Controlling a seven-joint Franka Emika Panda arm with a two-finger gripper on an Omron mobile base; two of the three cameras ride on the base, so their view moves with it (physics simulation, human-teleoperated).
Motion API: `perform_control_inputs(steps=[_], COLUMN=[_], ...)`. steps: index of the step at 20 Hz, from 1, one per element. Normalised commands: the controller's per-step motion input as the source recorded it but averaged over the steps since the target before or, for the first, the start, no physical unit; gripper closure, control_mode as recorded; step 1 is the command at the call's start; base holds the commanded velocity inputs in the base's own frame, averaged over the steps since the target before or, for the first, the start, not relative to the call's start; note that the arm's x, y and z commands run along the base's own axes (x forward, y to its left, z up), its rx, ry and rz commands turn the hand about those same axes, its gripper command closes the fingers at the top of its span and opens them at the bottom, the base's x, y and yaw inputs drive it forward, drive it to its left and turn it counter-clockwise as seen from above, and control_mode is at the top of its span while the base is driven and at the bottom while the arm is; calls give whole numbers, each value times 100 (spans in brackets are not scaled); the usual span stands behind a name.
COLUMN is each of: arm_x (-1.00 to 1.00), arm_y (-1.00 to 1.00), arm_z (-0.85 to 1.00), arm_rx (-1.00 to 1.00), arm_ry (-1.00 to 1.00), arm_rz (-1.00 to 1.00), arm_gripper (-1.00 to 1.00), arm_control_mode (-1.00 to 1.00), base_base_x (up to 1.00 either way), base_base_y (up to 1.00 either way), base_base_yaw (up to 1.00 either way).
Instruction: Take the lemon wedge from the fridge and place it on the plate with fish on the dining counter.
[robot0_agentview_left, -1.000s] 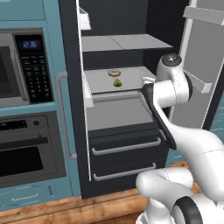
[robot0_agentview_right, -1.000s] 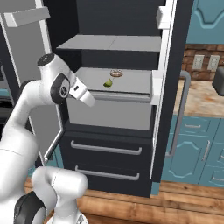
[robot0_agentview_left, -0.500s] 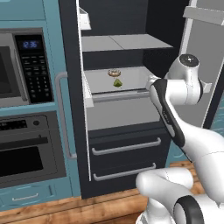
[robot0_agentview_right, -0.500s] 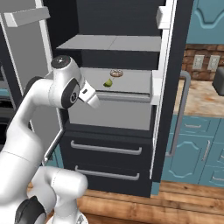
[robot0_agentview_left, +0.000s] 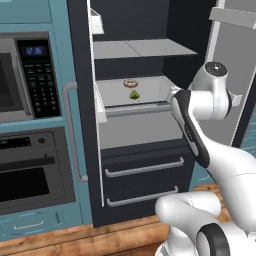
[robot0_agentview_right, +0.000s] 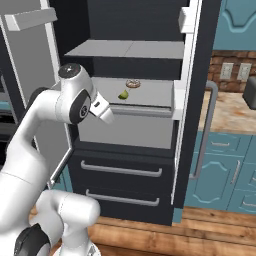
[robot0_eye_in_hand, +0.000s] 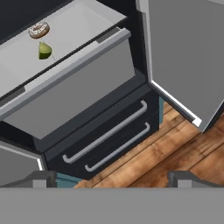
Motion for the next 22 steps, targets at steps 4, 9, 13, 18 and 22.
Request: perform_control_inputs(steps=[4,9,13,18,22], arm_x=[11,0,0,0,0], arm_y=[0,0,0,0,0], arm_z=[0,0,0,0,0], arm_rx=[0,0,0,0,0], arm_ry=[0,0,0,0,0], arm_rz=[0,0,0,0,0], arm_gripper=[-100,-100,-100,-100,-100], arm_control_mode=[100,100,100,100,100], base_base_x=[12,54,67,70,52], base_base_y=[0,2,10,0,0], base_base_yaw=[0,0,3,2,12])
